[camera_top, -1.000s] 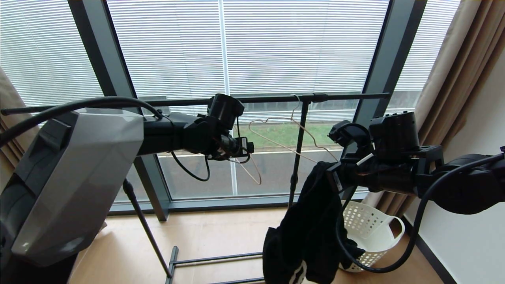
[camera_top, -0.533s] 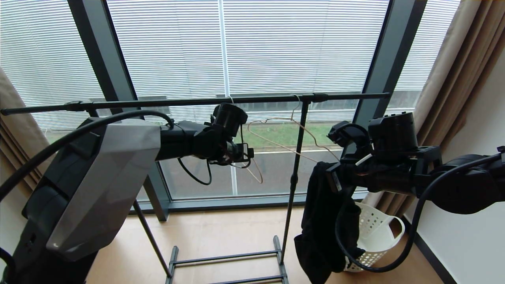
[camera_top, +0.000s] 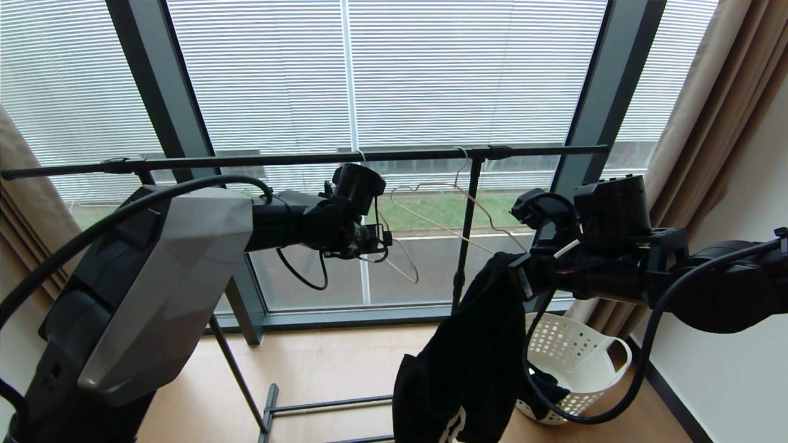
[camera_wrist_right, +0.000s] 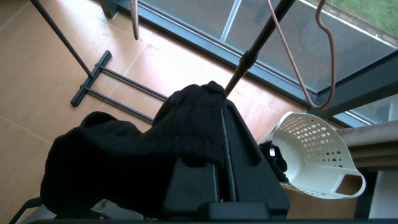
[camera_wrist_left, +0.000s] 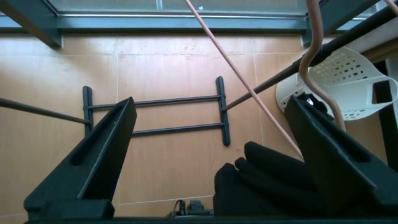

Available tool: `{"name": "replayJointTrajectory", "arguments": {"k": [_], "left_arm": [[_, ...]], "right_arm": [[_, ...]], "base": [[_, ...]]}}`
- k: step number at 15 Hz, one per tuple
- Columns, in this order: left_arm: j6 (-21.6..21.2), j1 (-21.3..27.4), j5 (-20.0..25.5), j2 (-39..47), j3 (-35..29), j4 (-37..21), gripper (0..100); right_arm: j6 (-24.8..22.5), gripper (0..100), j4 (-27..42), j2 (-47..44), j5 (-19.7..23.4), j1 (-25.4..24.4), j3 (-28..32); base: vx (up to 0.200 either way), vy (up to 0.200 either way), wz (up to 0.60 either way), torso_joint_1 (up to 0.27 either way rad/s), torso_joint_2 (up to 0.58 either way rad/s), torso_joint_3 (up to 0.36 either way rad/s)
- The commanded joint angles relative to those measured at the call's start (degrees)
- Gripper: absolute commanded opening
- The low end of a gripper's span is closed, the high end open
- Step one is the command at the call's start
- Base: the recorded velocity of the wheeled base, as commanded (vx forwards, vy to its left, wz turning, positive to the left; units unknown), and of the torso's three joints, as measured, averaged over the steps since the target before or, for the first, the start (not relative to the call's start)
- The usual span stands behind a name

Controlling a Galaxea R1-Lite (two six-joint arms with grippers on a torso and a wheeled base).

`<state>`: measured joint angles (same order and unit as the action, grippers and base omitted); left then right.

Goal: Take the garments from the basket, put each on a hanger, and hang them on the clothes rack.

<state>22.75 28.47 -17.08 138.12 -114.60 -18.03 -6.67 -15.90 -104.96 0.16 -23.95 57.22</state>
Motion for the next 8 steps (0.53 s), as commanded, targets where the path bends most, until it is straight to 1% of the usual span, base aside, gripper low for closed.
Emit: {"name": "replayJointTrajectory", "arguments": {"k": [1,4,8], "left_arm": [[0.81,0.54,-0.24,-1.80,0.01,0.01,100],[1.16,2.30,0.38,-2.42,0.01,0.63,100],[0.28,3.44,1.26,-0.39,0.01,5.90,100]], "right_arm": [[-0.01,0,-0.01,-0.07,0.02,-0.04,-0.01],[-0.01,0,-0.01,-0.07,0.02,-0.04,0.08],[-0.01,0,-0.01,-0.16,0.02,-0.04,-0.01]], "base": [[0.000,0.000,0.00,0.000,0.00,0.000],[0.000,0.000,0.00,0.000,0.00,0.000],[0.000,0.000,0.00,0.000,0.00,0.000]]}}
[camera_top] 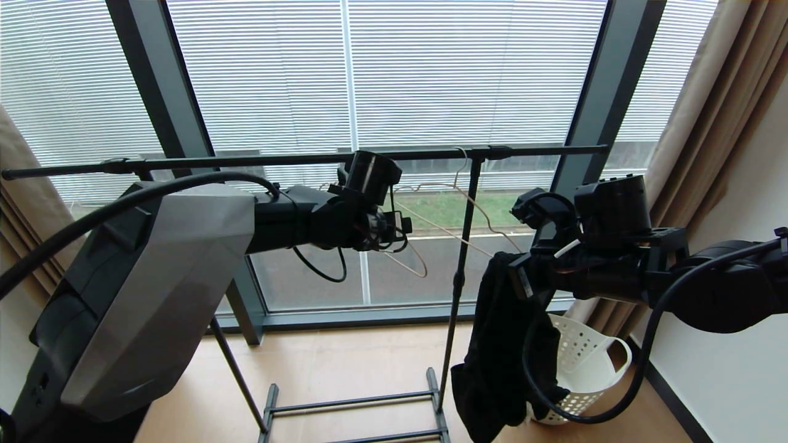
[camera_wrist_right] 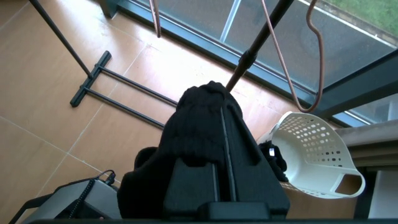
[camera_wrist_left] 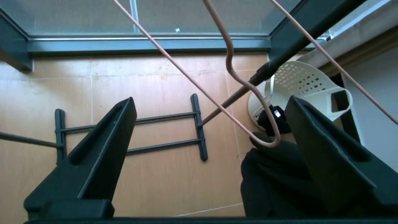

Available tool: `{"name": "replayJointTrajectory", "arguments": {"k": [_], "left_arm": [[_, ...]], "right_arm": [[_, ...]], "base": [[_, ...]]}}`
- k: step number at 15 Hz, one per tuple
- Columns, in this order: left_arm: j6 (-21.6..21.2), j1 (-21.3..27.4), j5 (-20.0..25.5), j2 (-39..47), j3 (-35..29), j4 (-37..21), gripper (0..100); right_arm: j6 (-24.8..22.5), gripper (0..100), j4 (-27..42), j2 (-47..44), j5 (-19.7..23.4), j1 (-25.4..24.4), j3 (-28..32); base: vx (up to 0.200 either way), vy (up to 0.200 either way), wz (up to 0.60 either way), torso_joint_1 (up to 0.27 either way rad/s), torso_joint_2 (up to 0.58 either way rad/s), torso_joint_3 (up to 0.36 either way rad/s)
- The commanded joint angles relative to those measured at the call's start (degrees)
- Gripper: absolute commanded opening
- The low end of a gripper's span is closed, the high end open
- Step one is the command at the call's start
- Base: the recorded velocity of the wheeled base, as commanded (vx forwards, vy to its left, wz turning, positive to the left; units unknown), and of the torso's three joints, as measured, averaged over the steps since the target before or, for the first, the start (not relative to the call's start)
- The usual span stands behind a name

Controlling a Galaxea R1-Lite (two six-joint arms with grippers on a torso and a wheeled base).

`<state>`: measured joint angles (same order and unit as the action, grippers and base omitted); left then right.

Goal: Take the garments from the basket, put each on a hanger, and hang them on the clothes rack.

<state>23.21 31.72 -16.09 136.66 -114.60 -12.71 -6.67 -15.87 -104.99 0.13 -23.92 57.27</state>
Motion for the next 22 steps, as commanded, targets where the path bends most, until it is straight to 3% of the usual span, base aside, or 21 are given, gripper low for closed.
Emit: {"name": "replayJointTrajectory", "arguments": {"k": [1,7,15,18,22], "left_arm": [[-0.89,0.18,0.71,1.51,0.01,1.11,100],[-5.72,0.01,2.56,7.92,0.01,9.02,100],[-5.63,-1.05,-0.70,5.37,0.01,8.58,100],[-5.72,-1.05,-5.44,4.85,0.01,8.41,100],[-4.58,-0.69,-5.53,2.21,1.84,8.85,100]], "right_arm": [[-0.01,0,-0.04,-0.40,0.04,-0.08,-0.05],[-0.01,0,-0.12,-1.19,0.04,0.01,0.12],[-0.01,0,-0.12,-1.63,-0.05,0.01,0.21],[-0.01,0,-0.12,-1.63,0.04,0.01,0.21],[-0.01,0,-0.12,-1.63,0.04,-0.08,0.21]], "base": [[0.000,0.000,0.00,0.000,0.00,0.000],[0.000,0.000,0.00,0.000,0.00,0.000],[0.000,0.000,0.00,0.000,0.00,0.000],[0.000,0.000,0.00,0.000,0.00,0.000],[0.000,0.000,0.00,0.000,0.00,0.000]]}}
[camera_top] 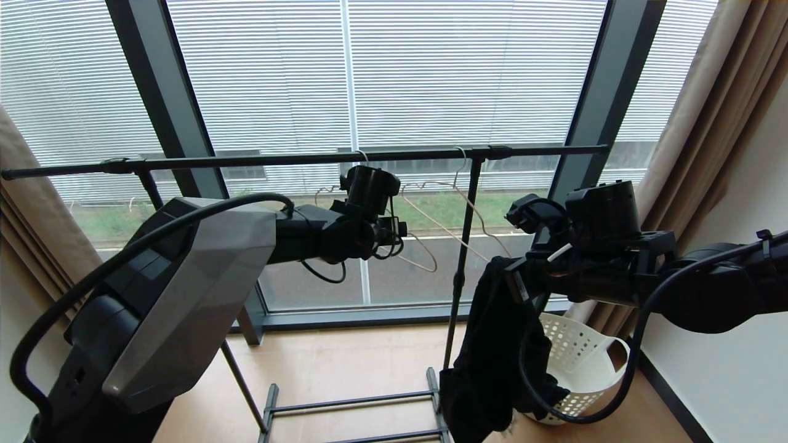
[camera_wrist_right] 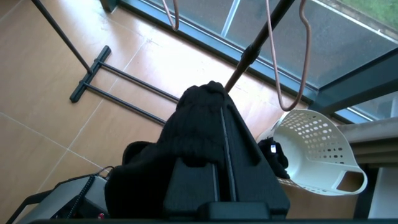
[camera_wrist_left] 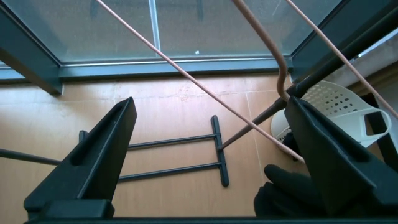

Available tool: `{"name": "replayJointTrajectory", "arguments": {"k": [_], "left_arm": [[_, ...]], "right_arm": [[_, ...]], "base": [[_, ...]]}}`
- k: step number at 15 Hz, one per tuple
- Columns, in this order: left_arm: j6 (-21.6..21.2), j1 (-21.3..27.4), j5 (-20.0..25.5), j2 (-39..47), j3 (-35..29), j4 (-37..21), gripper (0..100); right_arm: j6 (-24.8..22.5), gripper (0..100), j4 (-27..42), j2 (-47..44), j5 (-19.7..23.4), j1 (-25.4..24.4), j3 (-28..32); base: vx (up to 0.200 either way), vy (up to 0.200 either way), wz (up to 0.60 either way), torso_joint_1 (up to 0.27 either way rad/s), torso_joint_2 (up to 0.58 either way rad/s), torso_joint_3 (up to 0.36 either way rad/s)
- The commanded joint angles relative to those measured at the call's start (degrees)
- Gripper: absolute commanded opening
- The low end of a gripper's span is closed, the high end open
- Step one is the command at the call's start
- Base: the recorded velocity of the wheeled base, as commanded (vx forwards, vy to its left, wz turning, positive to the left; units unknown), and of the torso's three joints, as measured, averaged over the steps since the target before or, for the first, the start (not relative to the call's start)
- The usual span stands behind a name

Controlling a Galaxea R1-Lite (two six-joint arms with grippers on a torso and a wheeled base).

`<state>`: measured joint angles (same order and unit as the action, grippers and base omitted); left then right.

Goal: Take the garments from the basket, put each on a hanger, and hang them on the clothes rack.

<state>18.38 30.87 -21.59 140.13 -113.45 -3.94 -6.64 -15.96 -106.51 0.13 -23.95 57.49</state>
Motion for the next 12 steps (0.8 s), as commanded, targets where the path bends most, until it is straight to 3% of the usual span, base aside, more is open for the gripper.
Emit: {"name": "replayJointTrajectory", "arguments": {"k": [1,6,9,12], "left_arm": [[0.78,0.16,-0.03,-1.70,0.95,0.07,100],[0.60,0.07,-0.82,-2.49,1.74,-0.11,100],[0.60,0.25,-0.82,-2.41,1.74,-0.02,100],[0.86,0.07,-2.40,-2.23,1.74,0.25,100]], "right_arm": [[-0.04,0,-0.04,-0.19,0.04,-0.04,-0.10],[-0.04,0,-0.04,-0.19,-0.05,-0.04,-0.10],[-0.04,0,-0.04,-0.19,-0.05,-0.04,-0.10],[-0.12,0,-0.04,-0.19,-0.05,-0.04,-0.10]], "base": [[0.000,0.000,0.00,0.000,0.00,0.000],[0.000,0.000,0.00,0.000,0.00,0.000],[0.000,-0.200,0.00,-0.001,0.01,-0.001],[0.000,0.000,0.00,0.000,0.00,0.000]]}}
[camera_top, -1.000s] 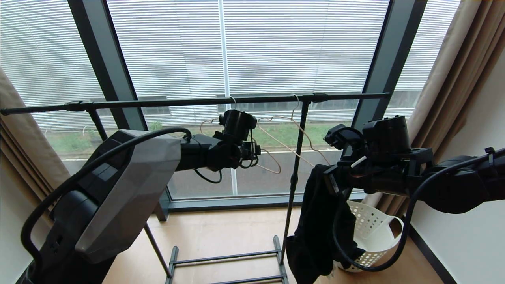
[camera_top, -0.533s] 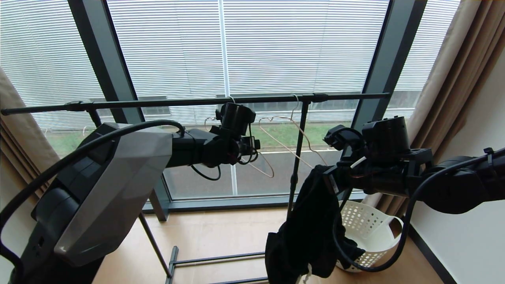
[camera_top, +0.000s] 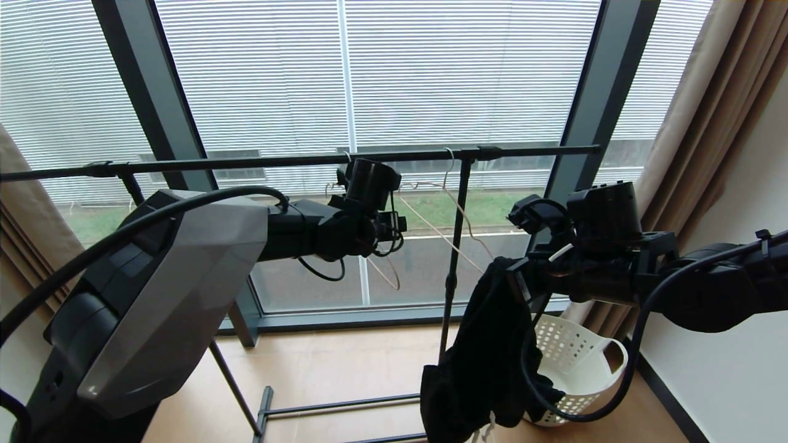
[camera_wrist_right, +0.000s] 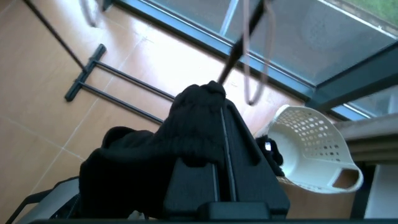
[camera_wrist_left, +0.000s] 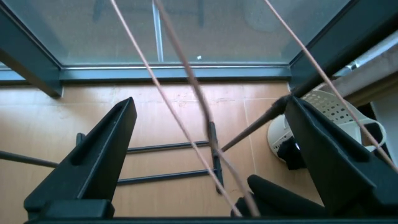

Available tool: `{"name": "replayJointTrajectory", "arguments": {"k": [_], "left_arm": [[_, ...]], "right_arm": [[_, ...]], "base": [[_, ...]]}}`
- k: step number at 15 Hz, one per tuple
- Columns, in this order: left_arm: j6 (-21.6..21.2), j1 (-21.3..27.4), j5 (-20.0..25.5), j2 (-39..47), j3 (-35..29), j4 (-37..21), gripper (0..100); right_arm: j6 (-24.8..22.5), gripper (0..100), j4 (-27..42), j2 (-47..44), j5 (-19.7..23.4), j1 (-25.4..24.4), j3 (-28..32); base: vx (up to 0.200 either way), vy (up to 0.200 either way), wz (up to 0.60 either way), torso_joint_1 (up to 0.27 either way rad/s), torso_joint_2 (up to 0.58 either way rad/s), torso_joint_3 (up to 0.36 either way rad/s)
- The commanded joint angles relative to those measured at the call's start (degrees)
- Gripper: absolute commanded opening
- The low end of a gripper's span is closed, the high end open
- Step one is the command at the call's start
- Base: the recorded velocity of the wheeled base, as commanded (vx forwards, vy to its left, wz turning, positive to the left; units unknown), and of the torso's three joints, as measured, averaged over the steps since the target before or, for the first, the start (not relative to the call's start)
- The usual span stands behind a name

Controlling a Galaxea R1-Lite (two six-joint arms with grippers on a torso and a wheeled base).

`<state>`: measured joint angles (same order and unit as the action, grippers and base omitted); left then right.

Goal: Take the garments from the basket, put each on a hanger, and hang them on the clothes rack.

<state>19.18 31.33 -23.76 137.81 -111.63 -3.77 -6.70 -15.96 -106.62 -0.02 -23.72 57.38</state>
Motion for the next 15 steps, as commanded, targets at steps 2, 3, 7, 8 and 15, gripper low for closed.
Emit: {"name": "replayJointTrajectory", "arguments": {"k": [2,3,7,8,15], "left_arm": [[-0.19,-0.30,-0.76,0.17,0.18,-0.10,100],[-0.19,-0.30,-0.76,0.17,0.10,-0.10,100],[-0.19,-0.83,-0.85,2.11,-0.17,-0.19,100],[-0.10,-1.53,-1.20,2.90,-0.17,-0.19,100],[-0.02,-4.00,-1.90,3.25,2.12,-0.36,100]], "right_arm": [[0.03,0,-0.04,-0.52,0.11,-0.27,0.01],[-0.06,0,-0.04,-0.61,0.11,-0.27,0.10],[0.03,0,-0.04,-0.70,0.02,-0.27,0.01],[0.03,0,-0.04,-0.70,0.02,-0.27,0.01],[0.03,0,-0.04,-1.31,0.02,-0.27,0.01]], "base": [[0.000,0.000,0.00,0.000,0.00,0.000],[0.000,0.000,0.00,0.000,0.00,0.000],[0.000,0.000,0.00,0.000,0.00,0.000],[0.000,0.000,0.00,0.000,0.00,0.000],[0.000,0.000,0.00,0.000,0.00,0.000]]}}
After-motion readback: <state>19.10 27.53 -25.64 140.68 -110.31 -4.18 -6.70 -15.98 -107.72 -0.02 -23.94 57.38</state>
